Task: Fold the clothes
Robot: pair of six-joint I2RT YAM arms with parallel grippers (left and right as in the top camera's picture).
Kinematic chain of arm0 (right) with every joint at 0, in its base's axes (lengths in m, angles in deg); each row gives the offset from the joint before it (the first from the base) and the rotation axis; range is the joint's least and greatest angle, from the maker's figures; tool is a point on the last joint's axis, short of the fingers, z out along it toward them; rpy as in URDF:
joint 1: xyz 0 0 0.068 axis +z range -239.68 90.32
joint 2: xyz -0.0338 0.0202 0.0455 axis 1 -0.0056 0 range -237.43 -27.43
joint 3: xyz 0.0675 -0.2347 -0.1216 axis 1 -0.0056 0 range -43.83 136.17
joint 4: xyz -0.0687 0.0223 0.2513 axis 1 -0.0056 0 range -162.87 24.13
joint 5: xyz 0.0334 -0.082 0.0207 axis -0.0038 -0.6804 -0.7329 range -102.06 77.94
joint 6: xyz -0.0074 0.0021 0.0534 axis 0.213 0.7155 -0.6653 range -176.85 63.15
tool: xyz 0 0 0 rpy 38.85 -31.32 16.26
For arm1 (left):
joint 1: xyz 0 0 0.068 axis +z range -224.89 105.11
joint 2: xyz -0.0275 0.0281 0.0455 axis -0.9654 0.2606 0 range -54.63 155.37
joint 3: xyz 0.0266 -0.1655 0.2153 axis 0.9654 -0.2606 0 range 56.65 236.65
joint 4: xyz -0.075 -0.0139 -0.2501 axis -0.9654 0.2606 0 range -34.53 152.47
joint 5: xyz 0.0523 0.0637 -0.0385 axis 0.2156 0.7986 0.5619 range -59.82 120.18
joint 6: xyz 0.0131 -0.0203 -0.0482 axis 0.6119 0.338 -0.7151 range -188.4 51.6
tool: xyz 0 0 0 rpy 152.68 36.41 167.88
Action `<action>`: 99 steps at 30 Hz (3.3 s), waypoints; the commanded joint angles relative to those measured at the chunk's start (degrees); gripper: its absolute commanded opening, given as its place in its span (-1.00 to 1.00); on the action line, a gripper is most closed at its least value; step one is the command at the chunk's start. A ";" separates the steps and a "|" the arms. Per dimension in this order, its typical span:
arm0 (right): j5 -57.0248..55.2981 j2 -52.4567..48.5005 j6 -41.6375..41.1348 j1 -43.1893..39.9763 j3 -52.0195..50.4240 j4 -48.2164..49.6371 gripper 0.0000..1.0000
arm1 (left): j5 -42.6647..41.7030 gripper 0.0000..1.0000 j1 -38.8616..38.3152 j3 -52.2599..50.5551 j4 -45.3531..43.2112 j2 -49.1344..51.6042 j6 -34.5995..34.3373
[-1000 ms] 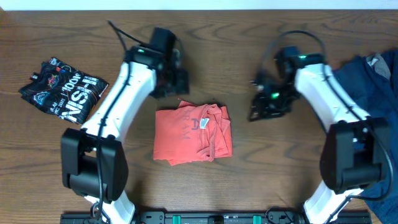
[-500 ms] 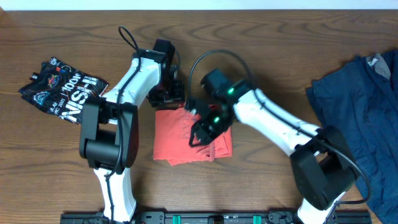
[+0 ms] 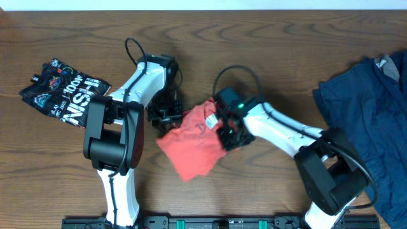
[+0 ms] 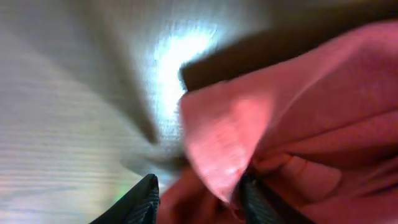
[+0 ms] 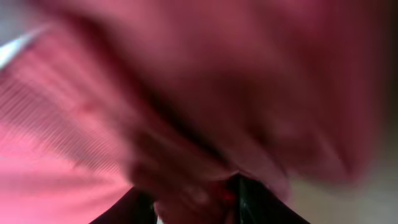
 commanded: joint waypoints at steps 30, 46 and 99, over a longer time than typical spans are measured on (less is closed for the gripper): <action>-22.05 17.92 1.29 -13.70 8.39 -2.23 0.08 | -15.08 0.96 -0.17 -4.68 -15.45 -11.98 11.89; -21.18 17.97 -0.17 -13.86 8.37 -5.70 0.07 | -28.92 0.47 -4.31 -6.80 -34.14 0.26 14.14; -18.01 17.94 -0.59 -13.86 8.35 -8.00 0.22 | -16.50 0.96 48.15 -3.37 -38.80 -17.68 -1.81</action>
